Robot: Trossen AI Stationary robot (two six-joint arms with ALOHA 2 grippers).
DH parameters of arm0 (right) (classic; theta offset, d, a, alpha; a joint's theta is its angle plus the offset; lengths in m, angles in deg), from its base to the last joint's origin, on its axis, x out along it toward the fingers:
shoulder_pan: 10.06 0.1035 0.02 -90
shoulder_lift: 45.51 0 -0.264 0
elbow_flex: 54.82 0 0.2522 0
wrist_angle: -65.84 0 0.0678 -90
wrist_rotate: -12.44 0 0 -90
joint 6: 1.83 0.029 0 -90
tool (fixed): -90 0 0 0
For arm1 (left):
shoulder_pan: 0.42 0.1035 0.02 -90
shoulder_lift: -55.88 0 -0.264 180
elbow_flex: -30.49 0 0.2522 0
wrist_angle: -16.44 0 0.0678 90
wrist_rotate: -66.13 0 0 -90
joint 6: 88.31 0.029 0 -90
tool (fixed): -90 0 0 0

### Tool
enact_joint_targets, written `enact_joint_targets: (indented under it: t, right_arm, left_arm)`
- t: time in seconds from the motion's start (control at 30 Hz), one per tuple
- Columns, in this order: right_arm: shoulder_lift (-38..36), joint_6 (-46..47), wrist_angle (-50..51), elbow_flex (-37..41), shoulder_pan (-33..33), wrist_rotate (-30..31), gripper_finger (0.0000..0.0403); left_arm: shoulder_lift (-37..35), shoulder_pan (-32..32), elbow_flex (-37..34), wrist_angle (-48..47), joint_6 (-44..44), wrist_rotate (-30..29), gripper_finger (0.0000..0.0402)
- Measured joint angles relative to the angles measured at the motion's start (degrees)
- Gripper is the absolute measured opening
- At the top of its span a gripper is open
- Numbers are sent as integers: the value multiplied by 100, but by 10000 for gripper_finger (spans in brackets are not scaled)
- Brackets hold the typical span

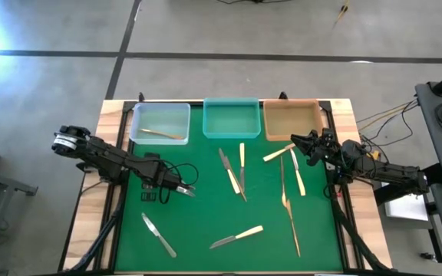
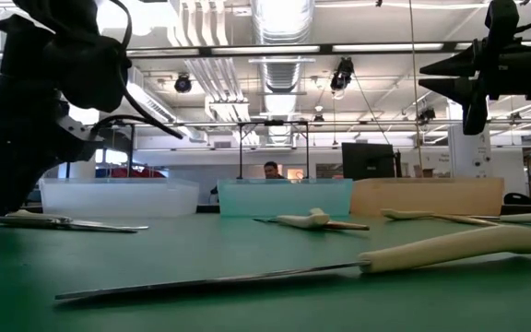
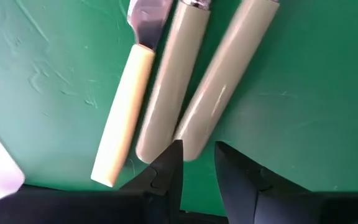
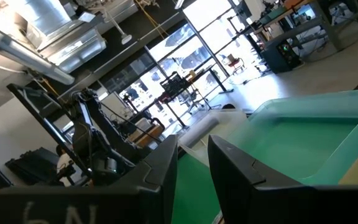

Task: Sort silverware by color (type)
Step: Put the green table knife into the blue bin

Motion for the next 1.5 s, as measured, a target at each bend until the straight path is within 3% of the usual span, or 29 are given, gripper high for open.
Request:
enact_joint_targets:
  t: [0.53, 1.07, 1.27, 1.5]
  right_arm:
    - [0, 0, 2, 0, 0, 0, 82]
    - [0, 2, 2, 2, -2, 0, 82]
    - [0, 2, 2, 0, -1, 0, 82]
    - [0, 2, 2, 0, 0, 0, 82]
  left_arm:
    - [187, 1, -17, 258, -142, 45, 75]
    - [1147, 38, 189, 208, -291, 242, 73]
    - [1128, 37, 543, -4, -377, 572, 15]
    - [1128, 33, 966, 20, -511, 863, 8]
